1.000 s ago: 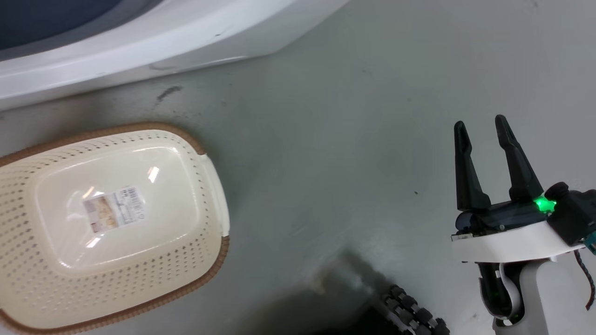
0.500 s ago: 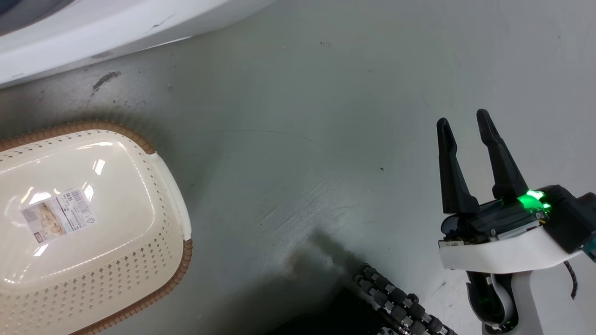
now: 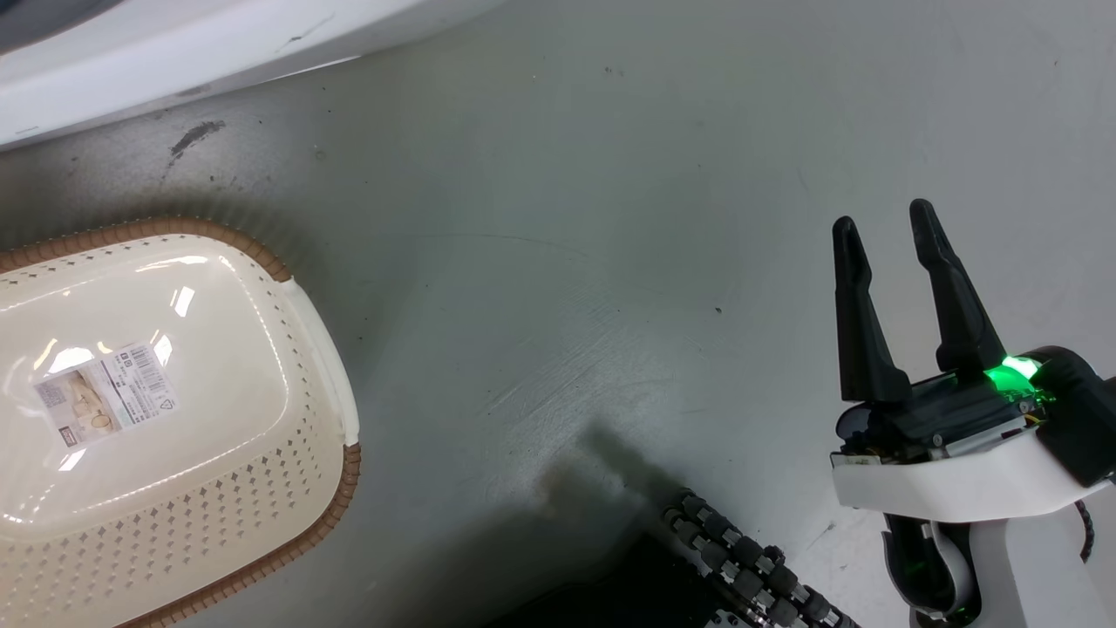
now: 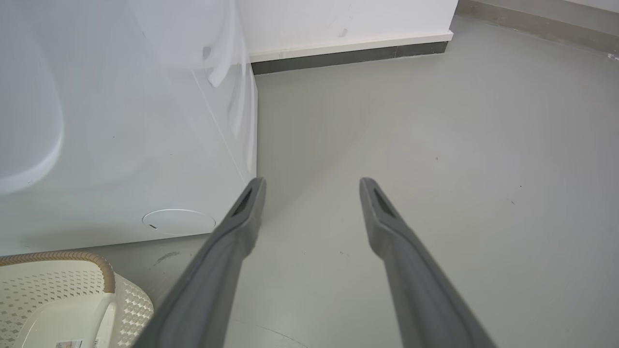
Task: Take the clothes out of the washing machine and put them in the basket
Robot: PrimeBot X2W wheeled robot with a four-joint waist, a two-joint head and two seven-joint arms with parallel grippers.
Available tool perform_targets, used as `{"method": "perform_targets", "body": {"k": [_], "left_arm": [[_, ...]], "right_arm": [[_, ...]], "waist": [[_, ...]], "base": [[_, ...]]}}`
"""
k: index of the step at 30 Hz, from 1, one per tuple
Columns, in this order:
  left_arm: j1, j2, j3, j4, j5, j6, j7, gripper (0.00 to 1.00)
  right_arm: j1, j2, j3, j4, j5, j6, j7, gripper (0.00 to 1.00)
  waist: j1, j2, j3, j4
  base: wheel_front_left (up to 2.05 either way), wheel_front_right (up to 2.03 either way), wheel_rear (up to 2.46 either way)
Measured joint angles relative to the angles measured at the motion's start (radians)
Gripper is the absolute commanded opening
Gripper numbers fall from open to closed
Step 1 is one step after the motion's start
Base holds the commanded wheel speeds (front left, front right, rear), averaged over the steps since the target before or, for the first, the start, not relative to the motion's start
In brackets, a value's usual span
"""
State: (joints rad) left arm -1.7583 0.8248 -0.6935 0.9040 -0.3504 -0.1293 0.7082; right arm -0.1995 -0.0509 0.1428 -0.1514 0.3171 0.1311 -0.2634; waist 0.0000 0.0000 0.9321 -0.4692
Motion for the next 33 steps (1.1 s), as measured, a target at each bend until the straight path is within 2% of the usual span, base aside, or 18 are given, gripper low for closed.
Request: {"method": "perform_targets", "body": {"k": [8,17,22,33], "left_arm": [[-0.009,0.014,-0.021,-0.001,-0.016,0.0,-0.047,0.0],[-0.023,0.034,-0.025,0.007,-0.007,0.006,-0.176,0.0],[-0.003,-0.009,-0.026,0.018,-0.021,0.011,-0.279,0.0],[0.173,-0.144,0.005,0.105,-0.112,0.034,-0.553,0.0]], "right_arm": [[-0.007,0.0,-0.002,0.004,-0.003,0.0,0.0,1.0],[-0.04,0.0,0.005,0.018,-0.01,0.0,0.0,1.0],[-0.055,0.0,-0.024,0.025,-0.032,0.0,0.0,1.0],[-0.066,0.001,-0.1,0.052,-0.102,0.0,0.0,1.0]], "waist": [[0.0,0.0,-0.003,-0.001],[0.0001,0.0,-0.027,-0.01],[0.0001,0.0,-0.053,0.014],[0.0,0.0,-0.181,0.093]], "base": [[0.0,0.0,0.0],[0.0,0.0,0.0],[0.0,0.0,0.0],[0.0,0.0,0.0]]}}
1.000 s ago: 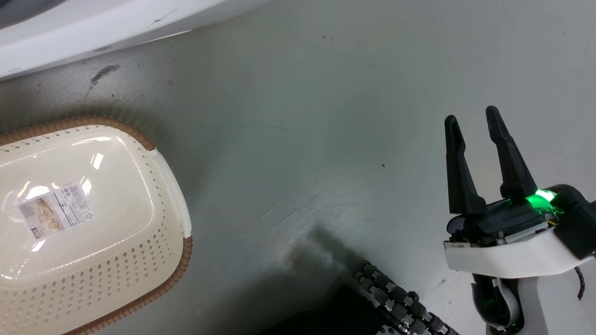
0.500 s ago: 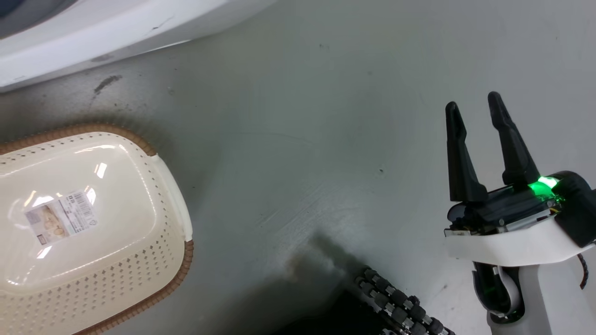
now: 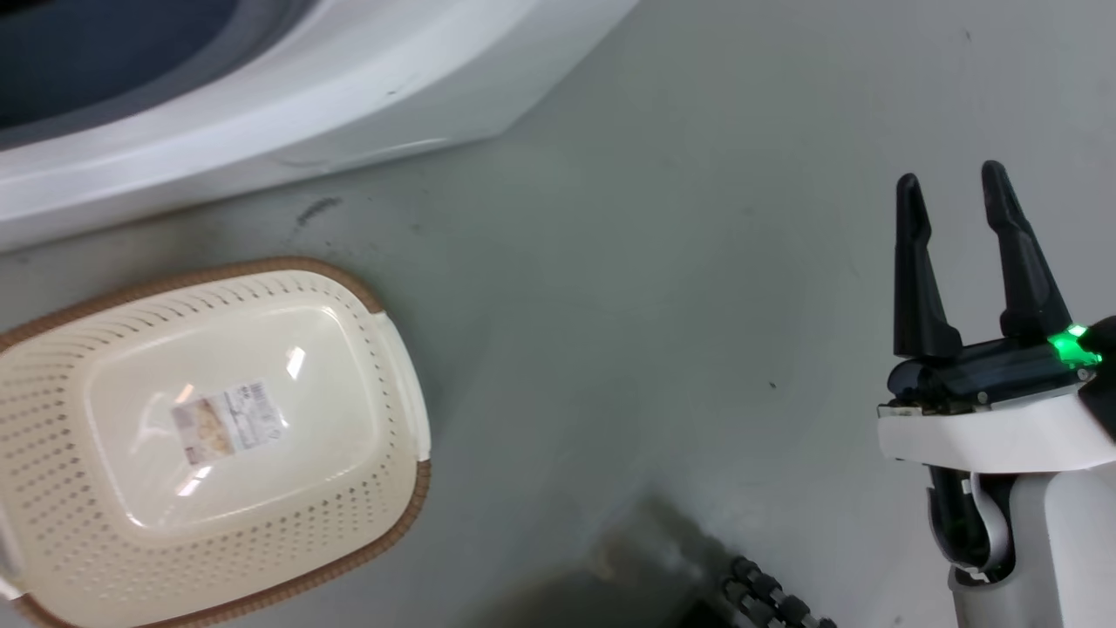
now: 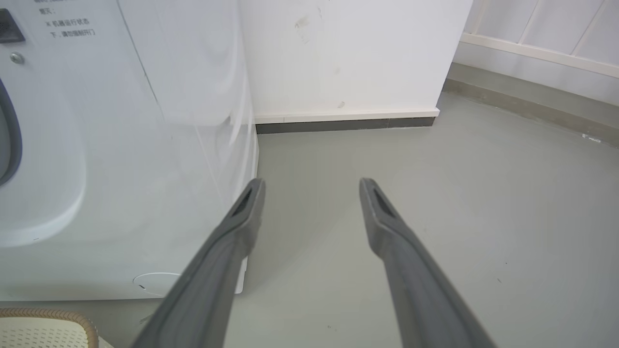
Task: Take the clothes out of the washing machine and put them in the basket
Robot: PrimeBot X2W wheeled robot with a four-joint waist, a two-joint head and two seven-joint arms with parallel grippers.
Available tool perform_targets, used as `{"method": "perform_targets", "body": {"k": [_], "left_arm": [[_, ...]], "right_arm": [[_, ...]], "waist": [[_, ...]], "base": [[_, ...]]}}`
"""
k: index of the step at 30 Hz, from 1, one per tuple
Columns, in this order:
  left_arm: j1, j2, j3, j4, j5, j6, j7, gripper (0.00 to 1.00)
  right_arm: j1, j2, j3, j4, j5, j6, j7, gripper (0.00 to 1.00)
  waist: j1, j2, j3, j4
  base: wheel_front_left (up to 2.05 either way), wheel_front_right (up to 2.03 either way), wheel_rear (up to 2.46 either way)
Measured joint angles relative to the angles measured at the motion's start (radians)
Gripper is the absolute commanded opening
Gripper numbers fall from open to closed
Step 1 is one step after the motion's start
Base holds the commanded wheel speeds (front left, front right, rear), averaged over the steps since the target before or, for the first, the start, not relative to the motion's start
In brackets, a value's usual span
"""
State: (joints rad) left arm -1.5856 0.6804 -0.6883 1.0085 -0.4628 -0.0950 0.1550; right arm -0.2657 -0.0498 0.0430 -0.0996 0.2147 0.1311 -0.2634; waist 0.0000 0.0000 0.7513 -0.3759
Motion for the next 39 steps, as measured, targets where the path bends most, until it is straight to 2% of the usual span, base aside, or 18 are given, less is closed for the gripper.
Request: {"method": "perform_targets", "body": {"k": [13,19,22,28,33,39], "left_arm": [[0.29,-0.167,0.061,0.059,-0.118,0.033,-0.354,0.0],[0.41,-0.209,0.075,0.012,-0.133,0.036,-0.41,0.0],[0.463,-0.206,0.099,-0.066,-0.13,0.049,-0.415,0.0],[0.643,-0.204,0.202,-0.341,-0.086,0.104,-0.418,0.0],[0.783,-0.21,0.246,-0.51,-0.041,0.123,-0.418,0.0],[0.938,-0.215,0.242,-0.624,-0.033,0.127,-0.418,0.0]], "right_arm": [[0.06,0.0,-0.077,0.016,-0.087,0.0,0.0,1.0],[0.1,0.0,-0.091,0.03,-0.1,0.0,0.0,1.0],[0.107,0.0,-0.09,0.032,-0.096,0.0,0.0,1.0],[0.129,0.0,-0.102,0.04,-0.102,0.0,0.0,1.0],[0.15,0.0,-0.104,0.047,-0.117,0.0,0.0,1.0],[0.163,0.0,-0.106,0.048,-0.124,0.0,0.0,1.0]], "waist": [[-0.0001,0.0,-0.216,0.106],[-0.0002,0.0,-0.315,0.154],[-0.0002,0.0,-0.358,0.175],[-0.0003,0.0,-0.43,0.215],[-0.0002,0.0,-0.478,0.247],[-0.0002,0.0,-0.518,0.28]], "base": [[0.0,0.0,0.0],[0.0,0.0,0.0],[0.0,0.0,0.0],[0.0,0.0,0.0],[0.0,0.0,0.0],[0.0,0.0,0.0]]}}
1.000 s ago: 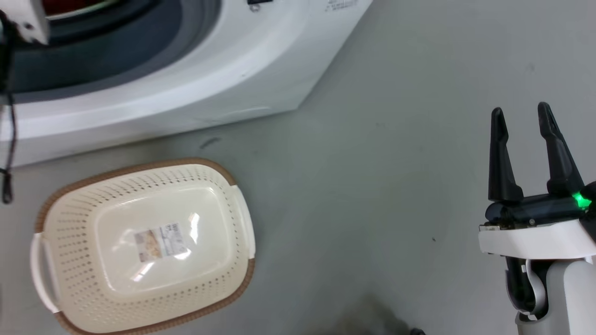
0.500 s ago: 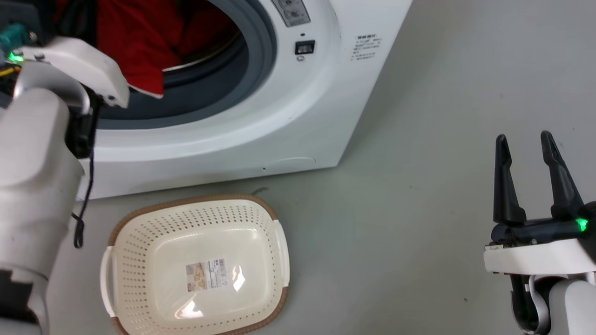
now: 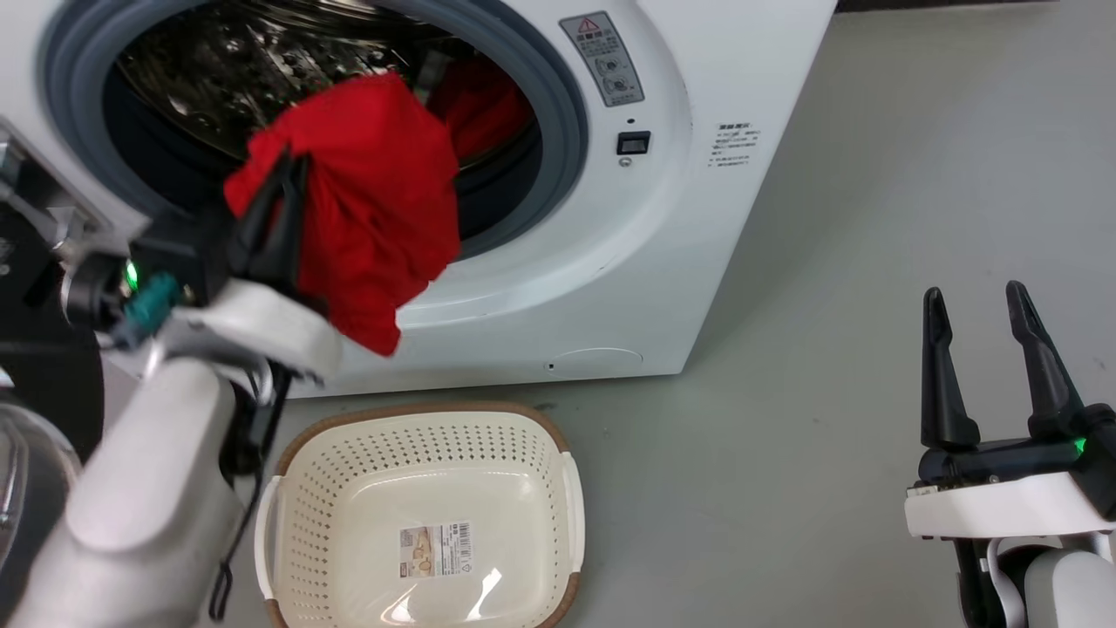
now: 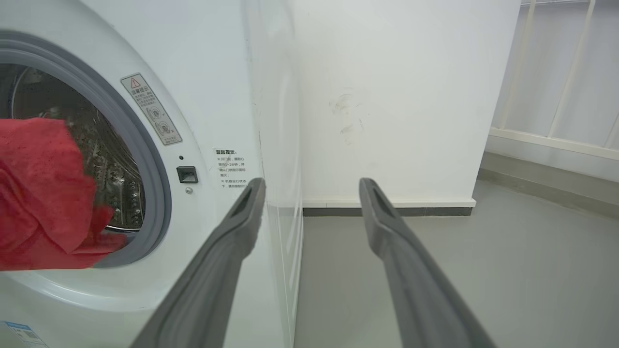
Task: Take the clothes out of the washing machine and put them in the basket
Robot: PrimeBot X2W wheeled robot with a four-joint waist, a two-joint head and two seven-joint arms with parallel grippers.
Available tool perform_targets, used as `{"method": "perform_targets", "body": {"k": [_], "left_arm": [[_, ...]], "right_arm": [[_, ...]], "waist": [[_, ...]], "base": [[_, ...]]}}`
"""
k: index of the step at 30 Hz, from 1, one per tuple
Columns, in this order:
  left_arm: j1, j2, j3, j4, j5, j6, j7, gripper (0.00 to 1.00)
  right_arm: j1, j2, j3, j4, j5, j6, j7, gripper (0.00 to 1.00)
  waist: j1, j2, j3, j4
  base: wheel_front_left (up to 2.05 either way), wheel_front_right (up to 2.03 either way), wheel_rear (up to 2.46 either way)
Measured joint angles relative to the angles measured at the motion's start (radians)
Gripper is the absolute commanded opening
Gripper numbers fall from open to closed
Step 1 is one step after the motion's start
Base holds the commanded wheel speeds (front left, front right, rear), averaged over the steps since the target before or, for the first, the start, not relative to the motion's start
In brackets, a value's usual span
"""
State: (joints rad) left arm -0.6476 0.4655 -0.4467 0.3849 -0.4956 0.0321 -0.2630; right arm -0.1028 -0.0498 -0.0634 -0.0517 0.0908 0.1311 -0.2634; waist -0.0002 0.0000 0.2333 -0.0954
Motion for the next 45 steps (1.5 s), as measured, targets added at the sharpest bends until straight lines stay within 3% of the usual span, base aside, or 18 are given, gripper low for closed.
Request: {"method": "perform_targets", "body": {"k": [8,19,31,39,45], "left_arm": [[0.208,-0.007,-0.041,-0.076,-0.02,0.012,0.004,0.0],[0.278,-0.035,-0.105,0.115,-0.025,-0.025,0.009,0.0],[0.079,-0.082,-0.169,0.458,0.036,-0.091,0.012,0.0],[-0.053,-0.103,-0.217,0.654,0.118,-0.088,0.003,0.0],[-0.127,-0.111,-0.183,0.728,0.104,-0.089,0.0,0.0]], "right_arm": [[0.004,0.0,-0.002,-0.015,-0.005,0.0,0.0,1.0],[-0.018,0.0,0.007,-0.029,-0.005,0.0,0.0,1.0],[-0.089,0.0,0.01,-0.085,-0.022,0.0,0.0,1.0],[-0.125,0.0,0.006,-0.117,-0.02,0.0,0.0,1.0],[-0.128,0.0,0.024,-0.146,-0.039,0.0,0.0,1.0]], "waist": [[0.0001,0.0,0.015,0.026],[0.0001,0.0,0.108,0.016],[0.0004,0.0,0.339,-0.021],[0.0005,0.0,0.49,-0.051],[0.0005,0.0,0.58,-0.071]], "base": [[0.0,0.0,0.0],[0.0,0.0,0.0],[0.0,0.0,0.0],[0.0,0.0,0.0],[0.0,0.0,0.0]]}}
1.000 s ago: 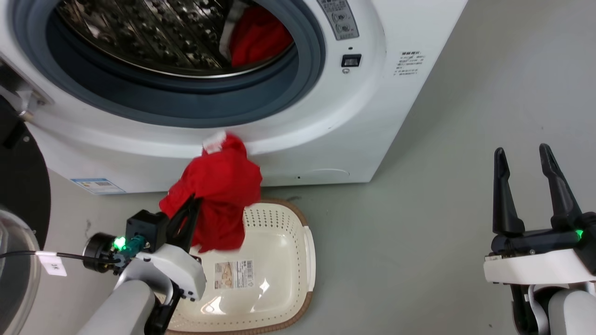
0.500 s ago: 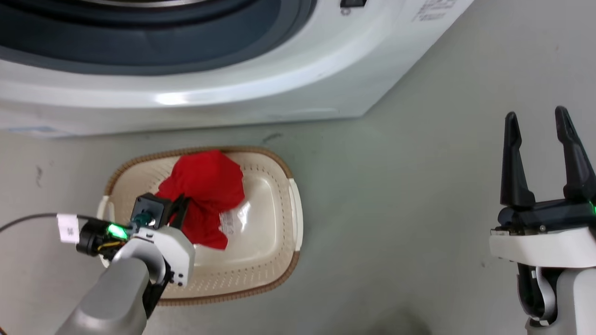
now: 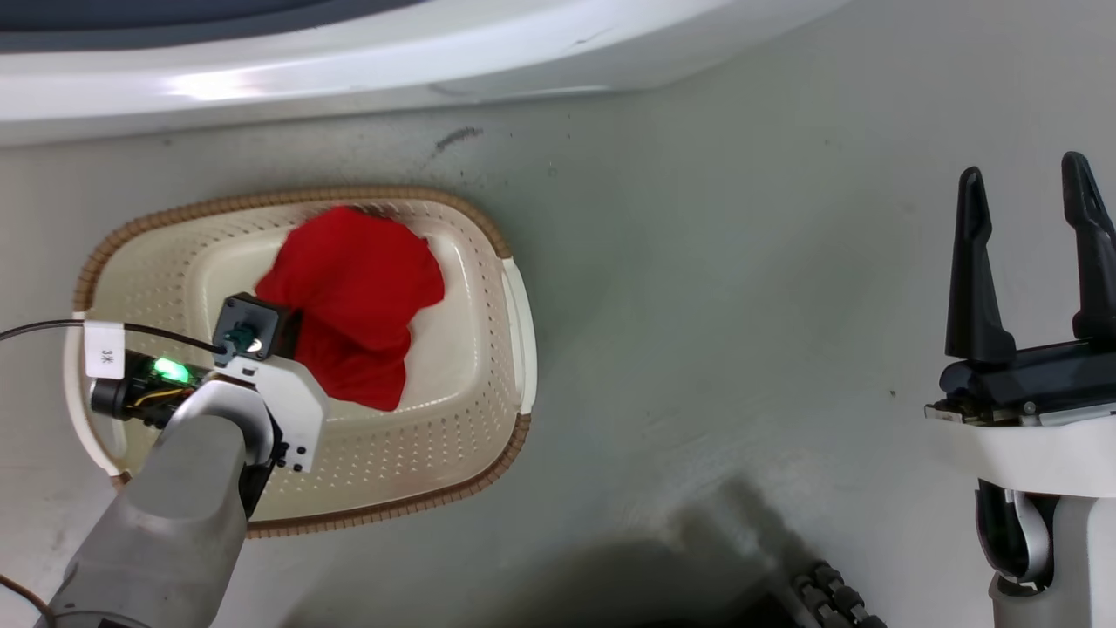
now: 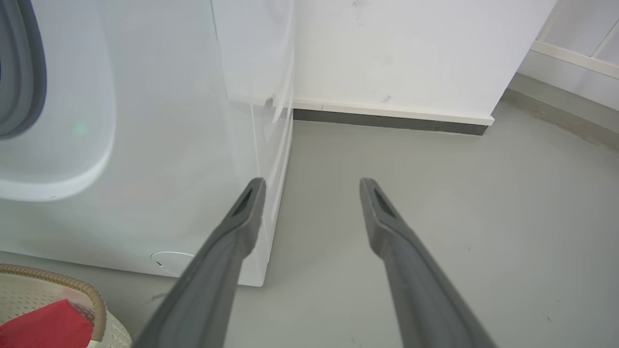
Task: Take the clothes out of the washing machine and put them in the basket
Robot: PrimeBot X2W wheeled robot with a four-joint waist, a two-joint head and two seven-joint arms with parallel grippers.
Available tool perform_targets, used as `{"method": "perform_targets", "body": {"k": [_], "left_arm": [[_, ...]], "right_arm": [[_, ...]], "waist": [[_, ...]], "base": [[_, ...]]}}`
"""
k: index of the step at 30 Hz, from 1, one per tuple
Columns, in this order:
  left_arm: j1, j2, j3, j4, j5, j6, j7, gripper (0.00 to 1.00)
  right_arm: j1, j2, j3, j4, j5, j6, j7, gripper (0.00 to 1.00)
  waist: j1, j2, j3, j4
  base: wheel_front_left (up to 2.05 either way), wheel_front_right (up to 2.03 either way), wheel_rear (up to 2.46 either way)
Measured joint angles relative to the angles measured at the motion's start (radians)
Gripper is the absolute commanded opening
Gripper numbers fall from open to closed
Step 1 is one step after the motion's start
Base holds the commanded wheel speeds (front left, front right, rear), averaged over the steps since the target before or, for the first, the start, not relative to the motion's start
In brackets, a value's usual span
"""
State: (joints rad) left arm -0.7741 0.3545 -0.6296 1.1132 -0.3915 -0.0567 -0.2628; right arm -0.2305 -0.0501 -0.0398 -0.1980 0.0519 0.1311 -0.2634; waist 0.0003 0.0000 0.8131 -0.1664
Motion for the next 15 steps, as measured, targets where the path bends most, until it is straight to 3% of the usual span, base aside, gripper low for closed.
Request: {"method": "perform_targets", "body": {"k": [6,7,8,15], "left_arm": [[-0.028,-0.01,0.029,0.025,-0.007,0.008,0.0,0.0],[-0.03,-0.015,0.036,0.019,-0.008,0.013,0.0,0.35],[-0.03,-0.019,0.041,0.014,-0.008,0.014,0.0,0.99],[0.01,-0.03,0.073,-0.021,0.011,0.039,0.0,1.0]], "right_arm": [[0.0,0.0,-0.009,-0.015,-0.001,0.0,0.0,1.0],[0.0,0.0,-0.011,-0.014,-0.002,0.0,0.0,1.0],[0.0,0.0,-0.012,-0.013,-0.003,0.0,0.0,1.0],[-0.012,0.0,0.001,0.007,-0.017,0.0,0.0,1.0]], "waist": [[0.0,0.0,0.064,-0.007],[0.0,0.0,0.067,-0.005],[-0.0001,0.0,0.067,-0.002],[-0.0002,0.0,0.023,0.005]], "base": [[0.0,0.0,0.0],[0.0,0.0,0.0],[0.0,0.0,0.0],[0.0,0.0,0.0]]}}
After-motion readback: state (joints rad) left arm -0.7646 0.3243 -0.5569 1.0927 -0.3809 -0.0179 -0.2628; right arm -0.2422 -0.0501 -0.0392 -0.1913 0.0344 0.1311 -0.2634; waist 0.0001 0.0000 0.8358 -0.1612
